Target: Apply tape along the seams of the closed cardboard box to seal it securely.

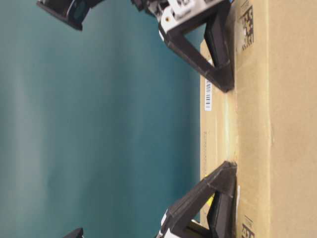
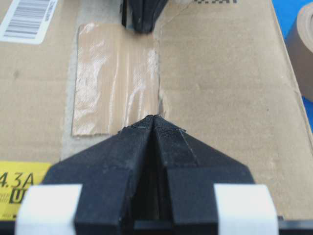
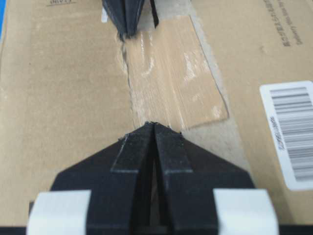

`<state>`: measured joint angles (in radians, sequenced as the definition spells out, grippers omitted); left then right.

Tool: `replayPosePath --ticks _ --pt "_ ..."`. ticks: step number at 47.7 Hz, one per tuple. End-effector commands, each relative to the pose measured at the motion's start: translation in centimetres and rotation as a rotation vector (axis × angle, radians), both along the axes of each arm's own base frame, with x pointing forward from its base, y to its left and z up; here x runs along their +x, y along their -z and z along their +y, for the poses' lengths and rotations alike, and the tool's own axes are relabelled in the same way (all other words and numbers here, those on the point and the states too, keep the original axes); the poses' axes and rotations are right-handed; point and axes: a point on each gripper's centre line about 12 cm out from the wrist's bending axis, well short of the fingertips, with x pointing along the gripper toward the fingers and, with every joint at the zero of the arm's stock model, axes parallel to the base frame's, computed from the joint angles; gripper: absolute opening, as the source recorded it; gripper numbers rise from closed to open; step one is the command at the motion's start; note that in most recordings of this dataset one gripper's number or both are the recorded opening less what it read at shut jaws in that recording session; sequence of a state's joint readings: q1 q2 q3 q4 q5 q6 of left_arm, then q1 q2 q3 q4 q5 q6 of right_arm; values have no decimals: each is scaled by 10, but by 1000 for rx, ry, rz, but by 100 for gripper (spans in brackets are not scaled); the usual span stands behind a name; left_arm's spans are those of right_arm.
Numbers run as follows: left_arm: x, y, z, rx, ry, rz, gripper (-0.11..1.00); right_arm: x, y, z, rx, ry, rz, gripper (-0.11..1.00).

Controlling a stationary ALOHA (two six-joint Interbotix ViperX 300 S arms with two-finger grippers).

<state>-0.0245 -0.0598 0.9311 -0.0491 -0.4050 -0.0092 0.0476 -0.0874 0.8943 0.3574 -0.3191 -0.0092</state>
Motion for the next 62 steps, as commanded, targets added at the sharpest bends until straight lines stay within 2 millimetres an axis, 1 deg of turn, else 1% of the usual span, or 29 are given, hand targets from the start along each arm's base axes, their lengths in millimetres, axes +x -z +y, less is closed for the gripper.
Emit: replayPosePath --ticks 1,5,10,17,20,23,28,30,38,45,53,62 --pt "-1 3 1 -3 -6 11 0 1 -7 1 -5 -5 -25 -1" --pt "3 -2 1 -2 -5 -3 0 3 -12 1 -11 -8 -40 -1" --pt "6 -17 1 -1 -3 -38 0 9 -28 2 -22 -18 -84 0" --pt "6 -56 0 -4 1 -95 0 5 -65 4 -49 -56 -157 -1" --pt "1 -69 0 -6 3 -104 0 -1 -81 4 -62 -68 -184 -1" --pt "-7 -83 0 -7 4 -120 0 -11 -96 3 -73 -76 -214 -1" --pt "-21 -95 0 -5 8 -138 0 -30 -112 4 -83 -87 -257 -1" --pt "-28 -98 0 -5 8 -149 0 -40 -118 3 -84 -87 -276 -1" --pt "-61 -103 1 -10 7 -187 0 -76 -126 4 -76 -101 -308 -1" --pt "-87 -106 2 -10 8 -223 0 -99 -126 5 -70 -120 -304 -1" --pt "-111 -103 2 -9 9 -242 0 -120 -120 6 -67 -137 -289 -1" --pt "-135 -91 2 -9 10 -256 0 -137 -104 6 -65 -151 -257 -1"
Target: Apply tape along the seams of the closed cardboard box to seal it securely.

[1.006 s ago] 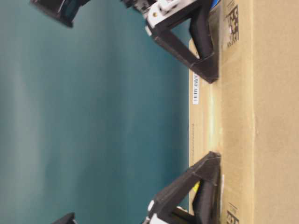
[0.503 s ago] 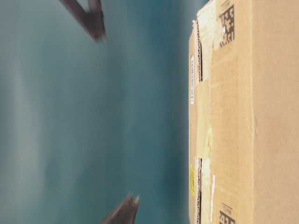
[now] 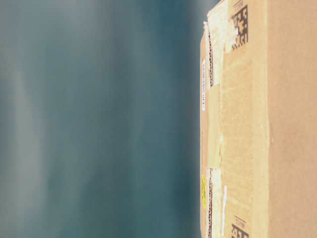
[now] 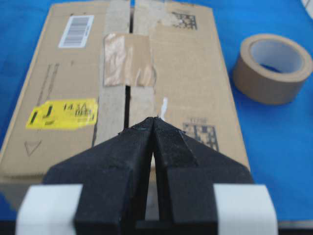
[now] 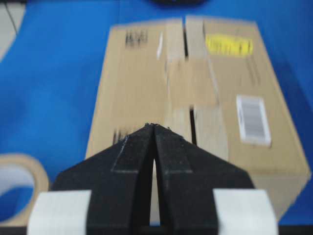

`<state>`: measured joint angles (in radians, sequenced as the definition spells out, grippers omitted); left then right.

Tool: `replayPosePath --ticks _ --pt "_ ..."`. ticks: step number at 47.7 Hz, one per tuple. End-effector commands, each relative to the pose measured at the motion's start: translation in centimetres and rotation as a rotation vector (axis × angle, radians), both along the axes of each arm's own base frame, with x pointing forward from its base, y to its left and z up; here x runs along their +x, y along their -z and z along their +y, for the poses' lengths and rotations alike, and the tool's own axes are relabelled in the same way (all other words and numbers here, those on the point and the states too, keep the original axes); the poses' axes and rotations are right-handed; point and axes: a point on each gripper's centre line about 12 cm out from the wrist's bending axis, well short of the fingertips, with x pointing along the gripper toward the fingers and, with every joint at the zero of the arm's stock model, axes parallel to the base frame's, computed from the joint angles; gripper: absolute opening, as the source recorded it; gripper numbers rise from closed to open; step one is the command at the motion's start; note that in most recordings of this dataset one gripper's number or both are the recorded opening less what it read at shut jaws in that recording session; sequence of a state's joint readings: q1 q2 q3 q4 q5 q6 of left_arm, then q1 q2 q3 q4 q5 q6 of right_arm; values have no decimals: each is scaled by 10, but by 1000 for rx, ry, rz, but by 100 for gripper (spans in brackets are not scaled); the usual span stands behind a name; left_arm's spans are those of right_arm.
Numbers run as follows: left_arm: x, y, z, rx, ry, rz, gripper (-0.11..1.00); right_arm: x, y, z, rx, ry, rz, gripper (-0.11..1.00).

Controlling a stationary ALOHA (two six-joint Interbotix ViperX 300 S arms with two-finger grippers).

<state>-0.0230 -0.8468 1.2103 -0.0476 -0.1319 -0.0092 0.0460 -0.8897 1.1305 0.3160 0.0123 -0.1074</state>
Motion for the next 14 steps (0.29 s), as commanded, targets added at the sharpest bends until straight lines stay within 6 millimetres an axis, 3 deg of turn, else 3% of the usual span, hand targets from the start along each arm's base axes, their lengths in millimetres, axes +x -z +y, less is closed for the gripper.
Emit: replayPosePath --ticks 1,14 --pt "-7 -1 0 2 -1 -22 0 -5 3 0 -4 -1 -3 -1" --pt "-24 21 0 6 3 46 0 -17 35 -2 -7 2 70 -1"
